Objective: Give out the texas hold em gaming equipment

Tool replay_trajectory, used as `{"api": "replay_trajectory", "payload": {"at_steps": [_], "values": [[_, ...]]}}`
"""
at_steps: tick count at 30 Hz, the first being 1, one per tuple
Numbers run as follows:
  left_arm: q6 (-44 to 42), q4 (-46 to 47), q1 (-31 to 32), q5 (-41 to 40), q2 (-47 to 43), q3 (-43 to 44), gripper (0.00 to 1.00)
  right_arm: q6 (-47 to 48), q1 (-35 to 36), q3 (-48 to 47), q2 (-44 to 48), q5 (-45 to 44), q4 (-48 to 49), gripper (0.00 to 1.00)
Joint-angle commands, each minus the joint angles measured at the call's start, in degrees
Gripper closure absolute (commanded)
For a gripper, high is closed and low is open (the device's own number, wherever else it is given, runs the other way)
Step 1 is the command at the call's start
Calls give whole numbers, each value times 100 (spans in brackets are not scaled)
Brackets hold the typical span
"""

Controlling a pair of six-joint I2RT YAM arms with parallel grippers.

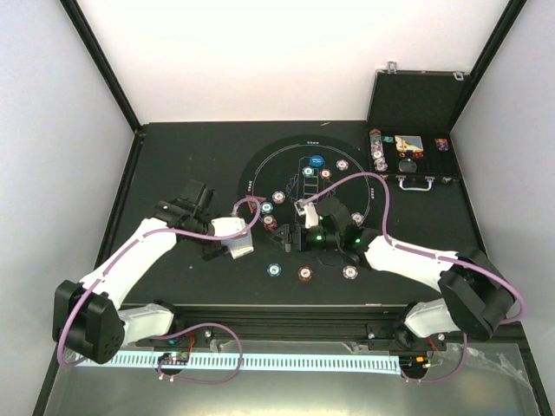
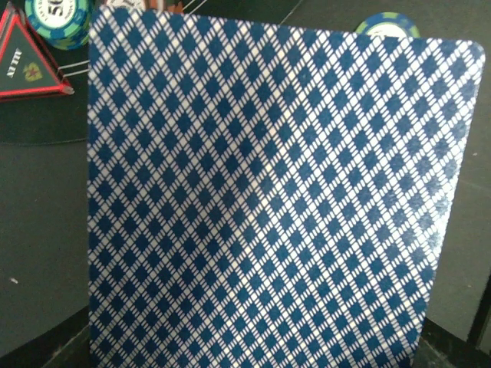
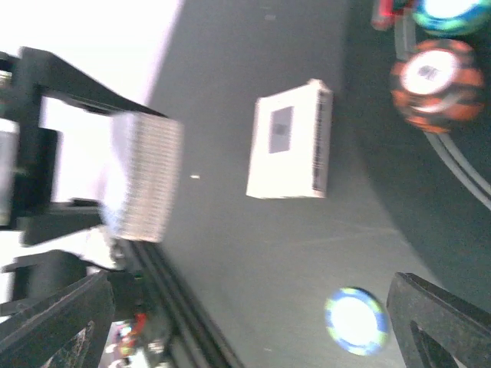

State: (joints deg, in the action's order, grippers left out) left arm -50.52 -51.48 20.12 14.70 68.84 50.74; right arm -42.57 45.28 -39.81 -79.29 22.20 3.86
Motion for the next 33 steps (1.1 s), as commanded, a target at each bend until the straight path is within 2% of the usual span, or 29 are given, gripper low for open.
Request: {"api": "replay_trajectory", "payload": {"at_steps": [1, 4, 10, 21, 28, 33], "values": [[63, -274, 239, 192, -234, 285, 98, -902, -14, 44, -107, 1267, 1476, 0], [110, -328, 392, 137, -293, 312, 98, -1248, 14, 156, -286, 1502, 2089, 0], [181, -358, 544, 86, -370, 341, 99, -1422, 81, 82, -575, 1654, 2326, 1], [253, -386, 727, -23, -420, 349, 99, -1710, 335, -286, -1363, 1846, 2738, 17], [264, -398, 794, -99, -437, 314, 98, -2204, 435, -290, -1812, 2009, 3539, 23], [288, -405, 868, -82, -458, 306, 98, -2696, 430, -280, -2139, 2094, 4251, 31]]}}
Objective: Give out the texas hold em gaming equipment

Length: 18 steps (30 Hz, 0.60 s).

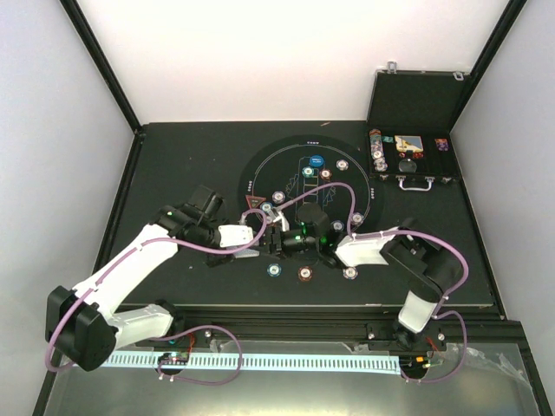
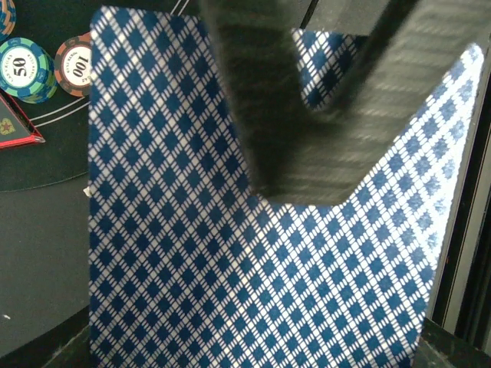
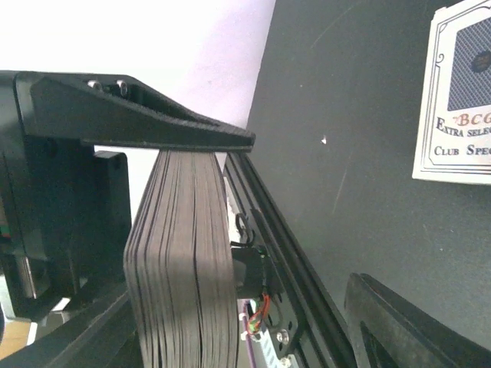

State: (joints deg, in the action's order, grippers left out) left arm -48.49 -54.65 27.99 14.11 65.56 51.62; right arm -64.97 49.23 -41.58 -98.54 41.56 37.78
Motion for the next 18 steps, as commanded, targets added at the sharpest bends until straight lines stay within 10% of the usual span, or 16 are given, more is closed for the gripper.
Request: {"api": "replay_trajectory", "payload": {"at_steps": [1, 10, 12, 15, 18], "values": [[92, -94, 94, -22, -135, 218, 98, -555, 39, -106, -277, 171, 1005, 33], [141, -84, 206, -42, -209, 163, 97, -1243, 55, -7, -708, 308, 2137, 68], [176, -40, 228, -57, -197, 133, 77, -1294, 64, 37, -710, 302, 2237, 78], [317, 35, 241, -81, -208, 106, 11, -1347, 79, 54, -727, 338, 2322, 89], [478, 128, 235, -105, -283, 95, 1, -1375, 88, 82, -701, 370, 2371, 94]]}}
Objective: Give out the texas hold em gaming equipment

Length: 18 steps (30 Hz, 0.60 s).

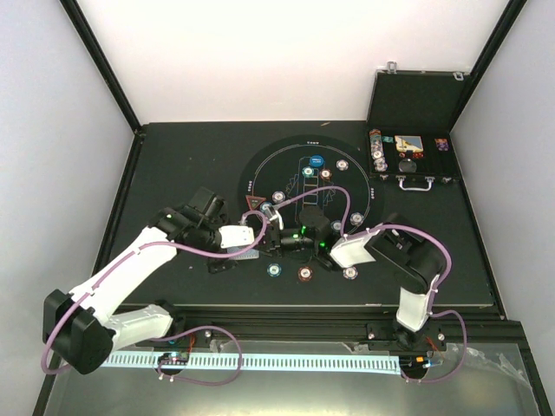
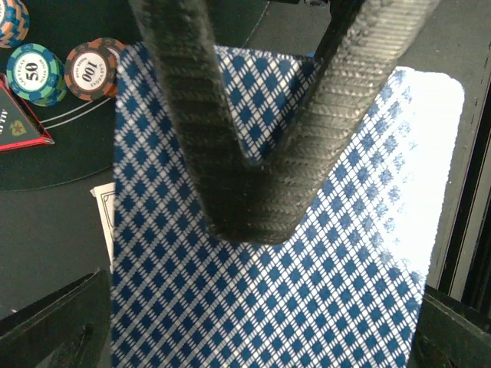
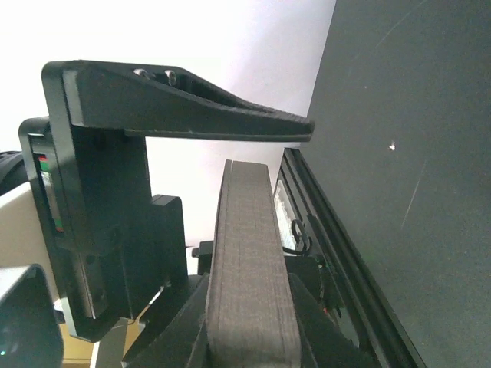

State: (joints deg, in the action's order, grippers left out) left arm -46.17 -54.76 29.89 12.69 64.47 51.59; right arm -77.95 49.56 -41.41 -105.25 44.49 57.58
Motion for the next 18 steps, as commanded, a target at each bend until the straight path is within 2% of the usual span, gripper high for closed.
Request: {"api": "replay_trajectory", "payload": {"at_steps": [1, 10, 18], "values": [[268, 118, 51, 49, -189, 111, 1, -73, 61, 78, -12, 77, 395, 95], [412, -50, 13, 428, -428, 204, 1, 49, 68, 119, 154, 98, 189, 97], [373, -87, -195, 824, -783, 257, 1, 430, 41, 142, 453, -14, -485, 98]]}}
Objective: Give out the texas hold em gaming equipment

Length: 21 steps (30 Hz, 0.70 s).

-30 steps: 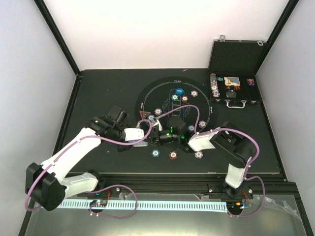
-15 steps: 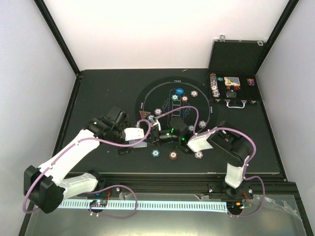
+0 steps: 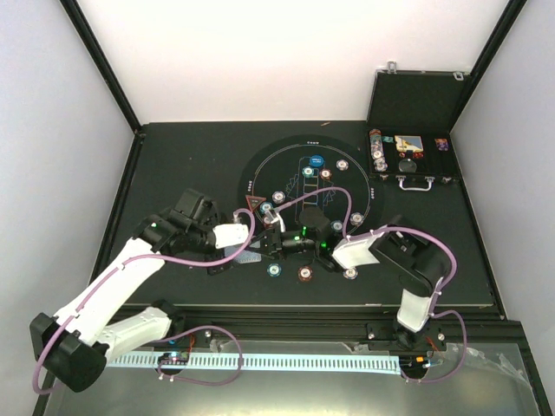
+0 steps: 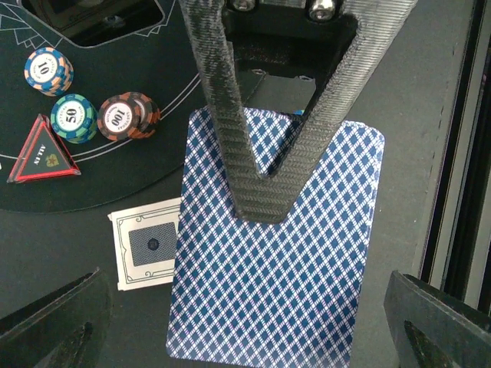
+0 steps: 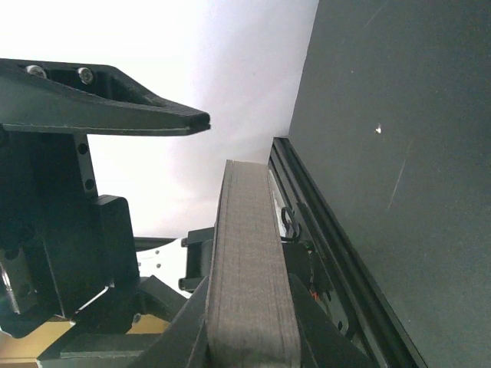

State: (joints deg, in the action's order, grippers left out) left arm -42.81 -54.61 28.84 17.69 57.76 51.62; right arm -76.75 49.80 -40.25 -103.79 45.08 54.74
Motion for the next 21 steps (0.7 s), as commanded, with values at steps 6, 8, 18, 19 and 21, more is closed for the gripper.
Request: {"api": "replay_trajectory", "payload": {"at_steps": [6, 8, 18, 19, 21], "values": [[-35, -156, -99, 454, -252, 215, 1, 330, 7, -54, 304, -43, -261, 98], [-103, -95, -99, 457, -244, 129, 1, 288, 14, -115, 283, -1, -222, 98], [-491, 15, -92, 589, -69, -121, 1, 8, 72, -235, 274, 121, 91, 98], [-487, 51, -94, 571, -71, -131, 1, -8, 89, -257, 253, 123, 87, 98], [-491, 141, -94, 554, -86, -134, 1, -43, 118, -292, 205, 134, 119, 98]]}}
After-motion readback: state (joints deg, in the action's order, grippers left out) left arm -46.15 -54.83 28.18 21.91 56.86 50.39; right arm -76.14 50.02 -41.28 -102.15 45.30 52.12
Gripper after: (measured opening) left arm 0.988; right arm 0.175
